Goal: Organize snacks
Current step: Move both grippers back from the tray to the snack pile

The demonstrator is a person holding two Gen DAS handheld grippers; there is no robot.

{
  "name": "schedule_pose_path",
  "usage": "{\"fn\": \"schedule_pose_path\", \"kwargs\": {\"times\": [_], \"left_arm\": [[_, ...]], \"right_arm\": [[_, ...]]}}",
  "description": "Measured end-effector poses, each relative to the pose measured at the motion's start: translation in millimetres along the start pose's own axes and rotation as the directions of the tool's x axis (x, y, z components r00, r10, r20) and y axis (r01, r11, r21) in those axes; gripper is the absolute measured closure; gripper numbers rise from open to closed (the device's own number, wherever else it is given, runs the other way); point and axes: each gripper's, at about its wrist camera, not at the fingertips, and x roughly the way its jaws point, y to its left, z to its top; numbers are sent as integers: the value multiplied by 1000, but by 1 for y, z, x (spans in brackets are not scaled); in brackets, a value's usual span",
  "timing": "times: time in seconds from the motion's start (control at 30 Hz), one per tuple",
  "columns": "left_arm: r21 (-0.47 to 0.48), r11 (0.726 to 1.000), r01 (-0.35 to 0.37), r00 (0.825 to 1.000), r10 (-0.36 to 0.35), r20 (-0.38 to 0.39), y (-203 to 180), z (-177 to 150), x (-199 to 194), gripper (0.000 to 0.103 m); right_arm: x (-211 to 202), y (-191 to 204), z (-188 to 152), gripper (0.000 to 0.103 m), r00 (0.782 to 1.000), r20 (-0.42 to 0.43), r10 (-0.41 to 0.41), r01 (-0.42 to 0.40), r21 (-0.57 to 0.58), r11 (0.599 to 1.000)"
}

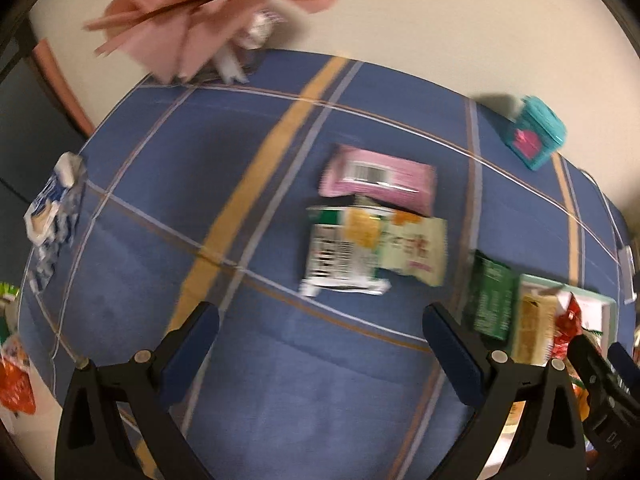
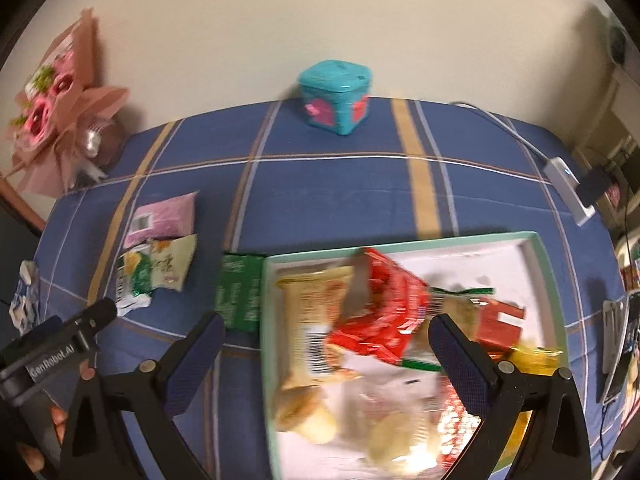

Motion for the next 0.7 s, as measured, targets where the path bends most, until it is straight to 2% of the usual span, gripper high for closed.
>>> {"fn": "schedule_pose_path", "kwargs": {"times": [0.17, 0.37, 0.7], "left_arm": [[-59, 998, -9, 1000, 9, -3, 34, 5, 2, 2], [-95, 995, -5, 1000, 4, -4, 55, 9, 6, 2], [-66, 995, 71, 997, -73, -20, 32, 16, 31, 2]], "right_arm": [[5, 32, -4, 0, 1000, -7, 18, -18, -50, 999], [15, 63, -7, 0, 999, -10, 49, -49, -91, 995], [39, 71, -5, 0, 999, -23, 47, -49, -83, 995]]}}
